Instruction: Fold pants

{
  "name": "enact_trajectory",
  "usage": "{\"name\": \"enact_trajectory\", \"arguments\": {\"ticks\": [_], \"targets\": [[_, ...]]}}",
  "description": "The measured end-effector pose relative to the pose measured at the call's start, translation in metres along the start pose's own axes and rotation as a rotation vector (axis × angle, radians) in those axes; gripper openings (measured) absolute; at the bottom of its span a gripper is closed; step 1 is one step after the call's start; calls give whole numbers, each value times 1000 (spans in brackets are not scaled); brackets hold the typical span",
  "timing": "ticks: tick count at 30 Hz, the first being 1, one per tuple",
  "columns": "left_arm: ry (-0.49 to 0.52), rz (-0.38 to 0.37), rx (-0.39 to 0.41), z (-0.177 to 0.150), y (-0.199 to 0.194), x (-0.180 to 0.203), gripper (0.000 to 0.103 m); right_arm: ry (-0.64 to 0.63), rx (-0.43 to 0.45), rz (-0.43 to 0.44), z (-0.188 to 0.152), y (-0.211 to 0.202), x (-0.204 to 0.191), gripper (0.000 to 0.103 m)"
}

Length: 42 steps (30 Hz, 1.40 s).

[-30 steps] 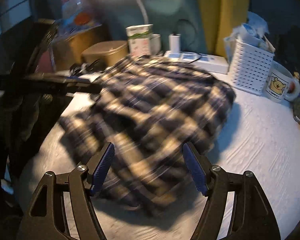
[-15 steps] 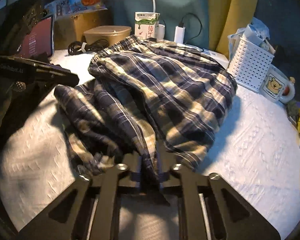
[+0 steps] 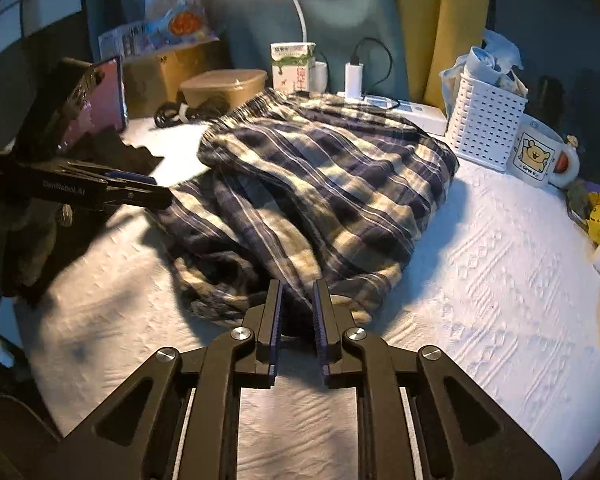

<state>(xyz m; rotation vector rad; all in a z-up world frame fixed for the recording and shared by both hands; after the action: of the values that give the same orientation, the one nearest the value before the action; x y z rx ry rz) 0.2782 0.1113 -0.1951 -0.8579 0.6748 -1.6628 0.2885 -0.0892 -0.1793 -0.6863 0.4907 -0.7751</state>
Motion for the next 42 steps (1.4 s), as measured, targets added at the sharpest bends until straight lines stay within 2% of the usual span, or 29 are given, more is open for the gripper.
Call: {"name": "enact_trajectory", "arguments": {"ticks": [2,4,5,6,7,8,9,11,14,16,21,22,23,25,27,31,37,42], "targets": [[32,-7,9,2,1,8,66,-19,-8,15,-1,3,-11,37],[68,-13,12,3,3,15,66,-26,-16,25,-2,8,-19,43],[77,-17,12,3,6,17,61,-27,-17,24,-3,9,-19,45],[78,-20,7,3,10,17,52,-30,-18,20,-4,10,-20,46],[72,-14,-12,0,16,15,30,-29,-18,17,-4,10,-20,46],[65,-10,-26,-4,20,11,18,-24,-19,10,-4,10,-19,46],[63,-7,-26,-7,20,8,11,-14,-21,2,-4,10,-15,46],[74,9,-14,-11,16,2,5,8,-26,-15,-6,9,-6,46],[74,26,-21,-19,9,-11,5,45,-35,-35,-8,9,10,46],[58,4,-28,-22,7,-18,5,69,-39,-47,-8,8,21,46],[13,12,-69,-15,-6,-28,10,140,-16,-93,4,-3,59,48],[6,23,-63,-12,-11,-31,11,152,-11,-103,6,-5,66,52],[2,47,-37,-6,-20,-35,12,164,-7,-111,9,-6,73,61],[8,87,7,9,-31,-43,13,191,9,-127,17,-7,90,72],[-5,105,32,28,-34,-53,14,212,20,-142,27,-4,104,75],[-34,86,62,68,-16,-66,16,261,28,-118,46,7,120,76],[7,64,34,115,31,-55,18,238,27,-98,74,29,122,76],[39,54,12,139,60,-46,21,234,13,-88,85,45,130,76]]}}
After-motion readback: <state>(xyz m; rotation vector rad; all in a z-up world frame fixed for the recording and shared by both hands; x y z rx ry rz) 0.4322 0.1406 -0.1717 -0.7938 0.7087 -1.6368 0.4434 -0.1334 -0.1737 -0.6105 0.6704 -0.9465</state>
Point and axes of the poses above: each gripper's, at about its wrist camera, not at the fingertips, and y roughly the way its jaws point, x to its right, z to its top, the point moved 8 cm from there along y, roughly the way its jaws point, and after that the axes turned 8 degrees about y, right-handed, at the moved point
